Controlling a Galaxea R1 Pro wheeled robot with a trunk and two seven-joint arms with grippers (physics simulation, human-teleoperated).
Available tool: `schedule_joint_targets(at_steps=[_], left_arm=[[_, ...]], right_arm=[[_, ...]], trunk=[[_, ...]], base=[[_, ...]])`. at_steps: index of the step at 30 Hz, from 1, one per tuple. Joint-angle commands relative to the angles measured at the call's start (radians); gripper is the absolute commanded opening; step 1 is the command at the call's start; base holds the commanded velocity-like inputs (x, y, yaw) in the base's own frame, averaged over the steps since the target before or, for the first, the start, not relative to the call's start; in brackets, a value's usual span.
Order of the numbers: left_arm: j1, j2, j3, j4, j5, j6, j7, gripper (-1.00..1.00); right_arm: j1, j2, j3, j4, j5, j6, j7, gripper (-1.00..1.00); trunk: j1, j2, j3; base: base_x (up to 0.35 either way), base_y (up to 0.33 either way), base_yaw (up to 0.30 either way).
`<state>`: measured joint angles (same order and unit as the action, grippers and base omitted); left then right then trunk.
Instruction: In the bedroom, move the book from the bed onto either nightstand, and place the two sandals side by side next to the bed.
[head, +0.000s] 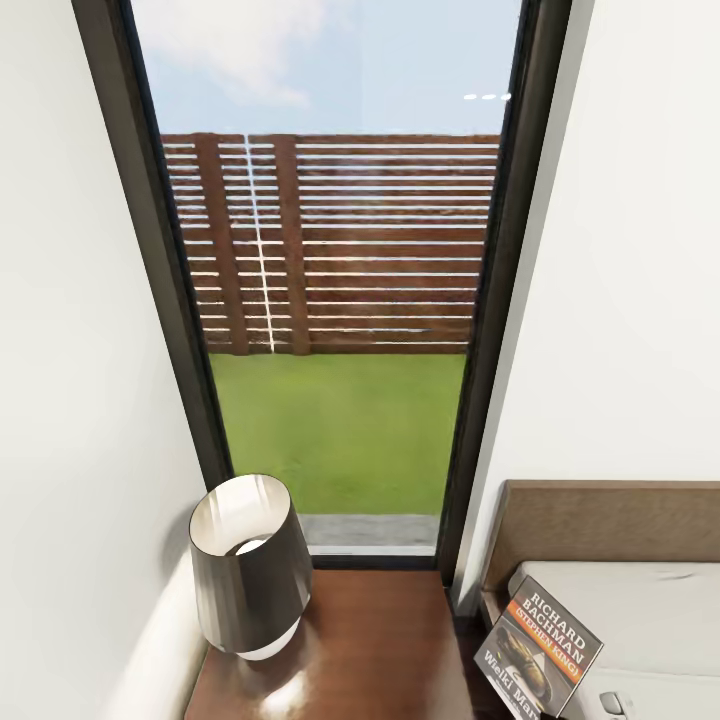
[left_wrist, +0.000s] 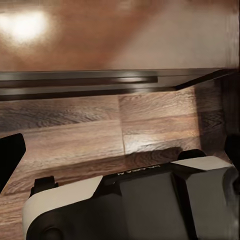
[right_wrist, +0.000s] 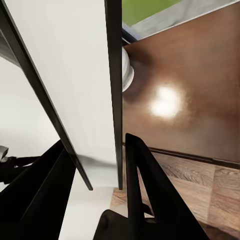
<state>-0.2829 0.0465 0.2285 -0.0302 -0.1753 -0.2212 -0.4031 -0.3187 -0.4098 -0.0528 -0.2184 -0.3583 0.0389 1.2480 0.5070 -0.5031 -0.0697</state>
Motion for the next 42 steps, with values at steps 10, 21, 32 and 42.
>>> schedule_joint_targets(at_steps=[10,21,32,42], left_arm=[[-0.007,-0.003,0.011,-0.109,-0.008,0.005,-0.453,1.0],[-0.028,-0.002,0.013,-0.55,0.121,0.409,-0.713,1.0],[-0.043,-0.006,0.007,-0.702,0.255,0.577,-0.824,1.0],[-0.04,-0.009,-0.016,-0.692,0.255,0.581,-0.828,1.0]], right_arm=[[-0.001,0.0,-0.007,0.0,0.002,0.005,0.004,-1.0],[-0.001,0.0,-0.006,-0.001,0.002,0.006,0.002,-1.0],[-0.001,0.0,-0.007,-0.001,0.002,0.007,0.002,-1.0],[-0.001,-0.001,-0.007,-0.011,-0.003,0.031,0.011,-1.0]], trunk=[[0.0,-0.002,-0.002],[0.0,-0.002,-0.002],[0.0,-0.002,-0.002],[0.0,-0.002,-0.002]], base=[[0.0,0.0,0.0],[0.0,0.0,0.0],[0.0,0.0,0.0],[0.0,0.0,0.0]])
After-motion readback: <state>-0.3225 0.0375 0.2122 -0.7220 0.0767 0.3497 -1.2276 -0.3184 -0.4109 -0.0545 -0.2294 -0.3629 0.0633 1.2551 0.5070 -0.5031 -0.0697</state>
